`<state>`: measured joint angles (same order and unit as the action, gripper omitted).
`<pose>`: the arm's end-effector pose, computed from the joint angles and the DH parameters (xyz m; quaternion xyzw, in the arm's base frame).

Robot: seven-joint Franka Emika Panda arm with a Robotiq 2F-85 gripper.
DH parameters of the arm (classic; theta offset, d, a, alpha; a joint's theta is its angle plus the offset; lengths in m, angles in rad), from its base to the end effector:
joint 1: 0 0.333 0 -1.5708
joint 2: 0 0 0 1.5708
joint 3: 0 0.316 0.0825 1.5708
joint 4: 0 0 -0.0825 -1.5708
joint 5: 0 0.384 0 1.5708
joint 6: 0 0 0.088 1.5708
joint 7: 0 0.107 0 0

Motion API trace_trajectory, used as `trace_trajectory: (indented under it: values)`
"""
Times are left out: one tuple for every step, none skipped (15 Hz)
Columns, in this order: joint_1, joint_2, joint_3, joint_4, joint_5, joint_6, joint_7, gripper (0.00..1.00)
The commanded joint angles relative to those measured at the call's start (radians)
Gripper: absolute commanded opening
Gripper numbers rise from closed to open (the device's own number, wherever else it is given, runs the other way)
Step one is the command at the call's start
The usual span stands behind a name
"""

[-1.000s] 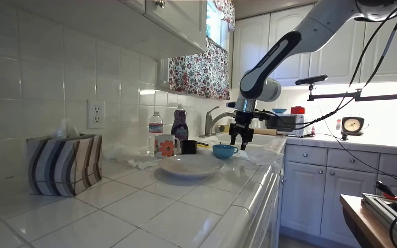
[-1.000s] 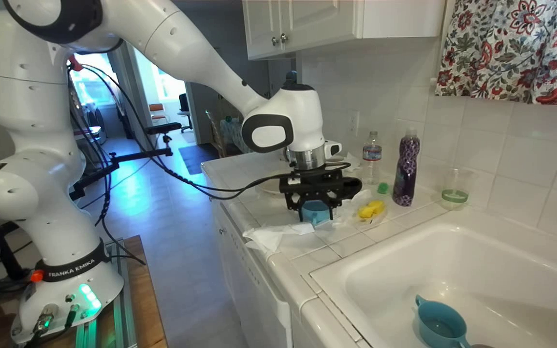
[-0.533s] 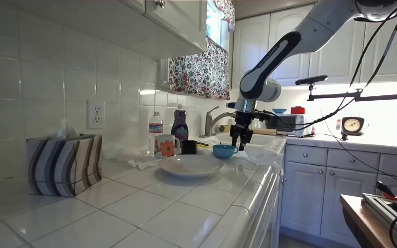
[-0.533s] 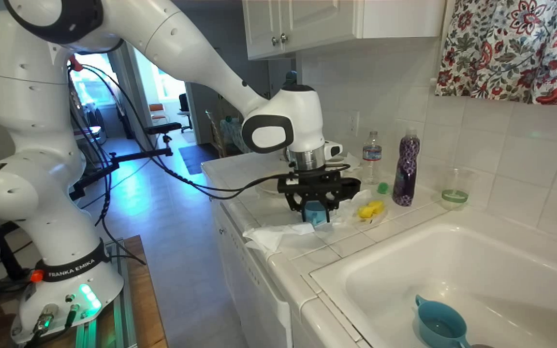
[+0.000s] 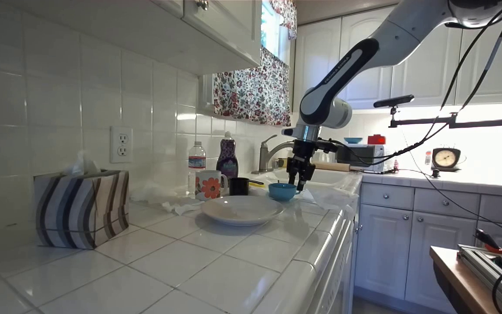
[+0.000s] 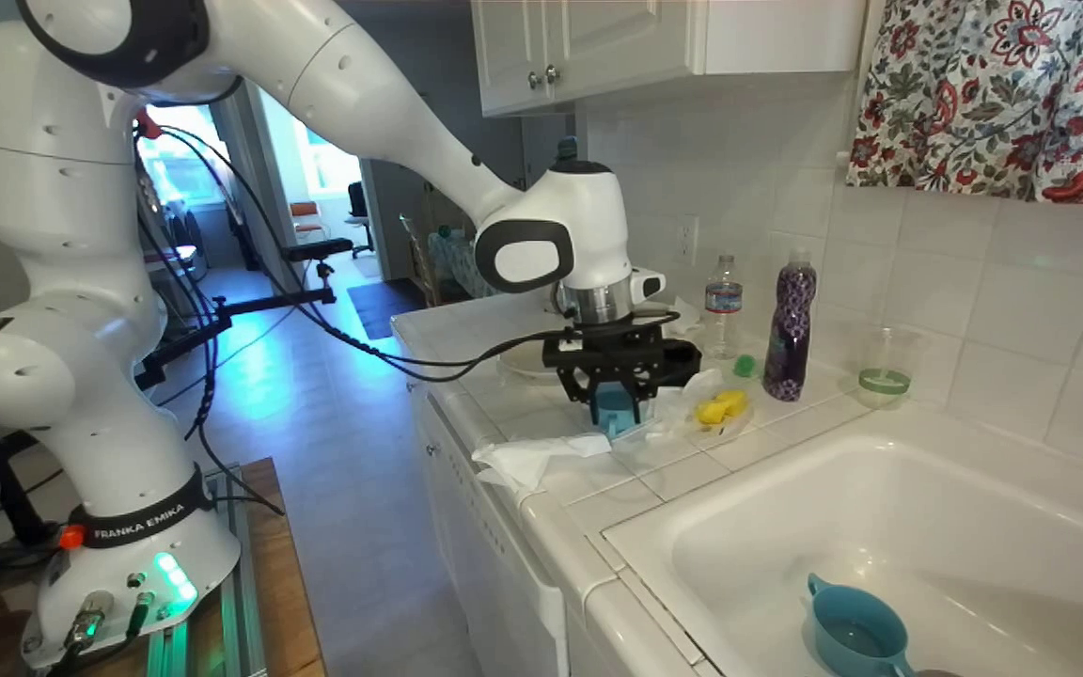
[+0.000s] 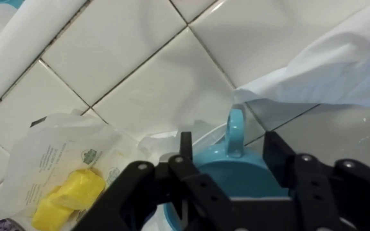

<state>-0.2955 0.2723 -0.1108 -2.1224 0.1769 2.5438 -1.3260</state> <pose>0.5404 -0.2335 0.2976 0.9201 0.3821 0.0800 0.0316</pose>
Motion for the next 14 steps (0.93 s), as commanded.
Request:
trace_trajectory:
  values:
    - [-0.003,0.024,0.012,0.028,0.003,-0.008,0.023,0.57]
    - [-0.004,0.025,0.013,0.029,0.003,-0.008,0.025,0.54]
    - [-0.003,0.025,0.013,0.027,0.001,-0.006,0.027,0.54]
    - [-0.004,0.025,0.013,0.024,0.000,-0.005,0.029,0.52]
    - [-0.004,0.026,0.013,0.024,0.000,-0.005,0.031,0.54]
    - [-0.004,0.027,0.013,0.024,-0.001,-0.006,0.032,0.52]
    - [-0.004,0.030,0.013,0.024,-0.002,-0.005,0.034,0.53]
    - [-0.005,0.033,0.013,0.025,-0.001,-0.006,0.035,0.50]
    - [-0.005,0.034,0.013,0.025,-0.001,-0.006,0.037,0.49]
    - [-0.006,0.036,0.013,0.025,-0.001,-0.006,0.039,0.43]
    - [-0.006,0.037,0.012,0.024,-0.003,-0.006,0.043,0.38]
    - [-0.006,0.039,0.012,0.025,-0.004,-0.008,0.048,0.30]
    - [-0.007,0.041,0.012,0.025,-0.004,-0.008,0.051,0.22]
    - [-0.008,0.042,0.012,0.026,-0.005,-0.007,0.055,0.08]
